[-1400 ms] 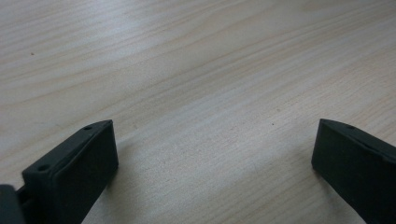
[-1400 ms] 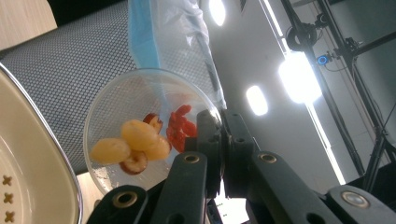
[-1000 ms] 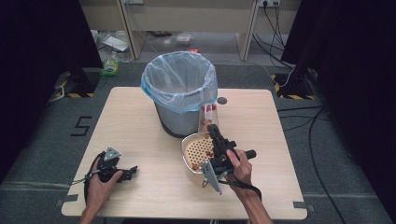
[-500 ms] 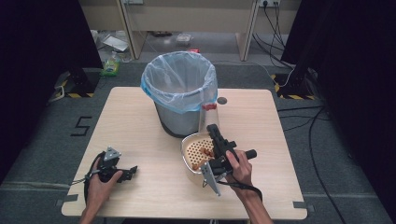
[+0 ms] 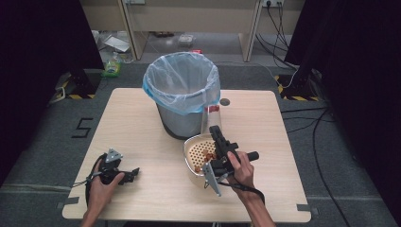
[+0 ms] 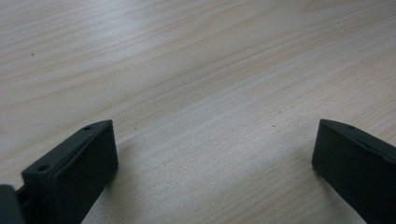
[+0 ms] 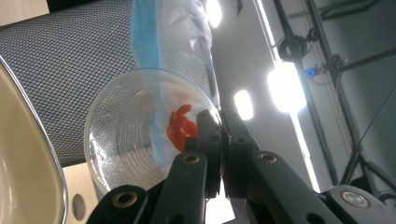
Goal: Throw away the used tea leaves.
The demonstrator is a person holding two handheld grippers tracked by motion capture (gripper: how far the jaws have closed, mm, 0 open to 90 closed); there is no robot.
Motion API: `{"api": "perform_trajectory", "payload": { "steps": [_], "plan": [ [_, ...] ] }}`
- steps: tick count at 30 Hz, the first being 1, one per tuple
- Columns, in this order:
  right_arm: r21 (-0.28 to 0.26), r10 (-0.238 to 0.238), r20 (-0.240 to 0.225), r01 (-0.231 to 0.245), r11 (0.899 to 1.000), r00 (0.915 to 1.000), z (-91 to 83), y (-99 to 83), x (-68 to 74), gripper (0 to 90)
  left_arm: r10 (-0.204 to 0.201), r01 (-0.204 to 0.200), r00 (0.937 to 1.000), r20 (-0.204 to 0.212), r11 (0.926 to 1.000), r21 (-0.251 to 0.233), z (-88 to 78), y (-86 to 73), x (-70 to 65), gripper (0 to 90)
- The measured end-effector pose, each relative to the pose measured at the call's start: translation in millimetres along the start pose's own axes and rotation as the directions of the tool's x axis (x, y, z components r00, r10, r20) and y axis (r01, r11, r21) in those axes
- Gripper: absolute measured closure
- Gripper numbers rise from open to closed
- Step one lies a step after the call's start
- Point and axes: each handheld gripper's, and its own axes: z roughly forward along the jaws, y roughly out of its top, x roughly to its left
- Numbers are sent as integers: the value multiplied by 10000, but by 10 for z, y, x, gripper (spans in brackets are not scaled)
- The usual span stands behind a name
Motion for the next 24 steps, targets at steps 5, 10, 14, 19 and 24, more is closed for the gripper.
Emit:
{"api": "perform_trajectory", "payload": {
  "steps": [5, 10, 14, 19, 24],
  "plan": [
    [340, 1417, 14, -1416, 9893, 9899, 22, -89, -148, 877, 5, -5, 10000, 0, 10000, 0, 0, 0, 0, 0],
    [730, 2395, -62, -2385, 9684, 9709, 34, -194, -298, 876, 6, -6, 10000, 0, 10000, 4, 0, 0, 1, 0],
    [1127, 3173, -45, -3148, 9425, 9483, 77, -288, -403, 875, 6, -6, 10000, -1, 10000, 4, 0, 0, 0, 0],
    [1507, 3979, -133, -3915, 9077, 9173, 171, -388, -496, 876, 3, -3, 10000, 0, 10000, 4, 0, 0, 0, 0],
    [1721, 4799, -103, -4712, 8651, 8772, 270, -468, -580, 875, 0, 0, 10000, 0, 10000, 4, 0, 0, 0, 0]
  ]
}}
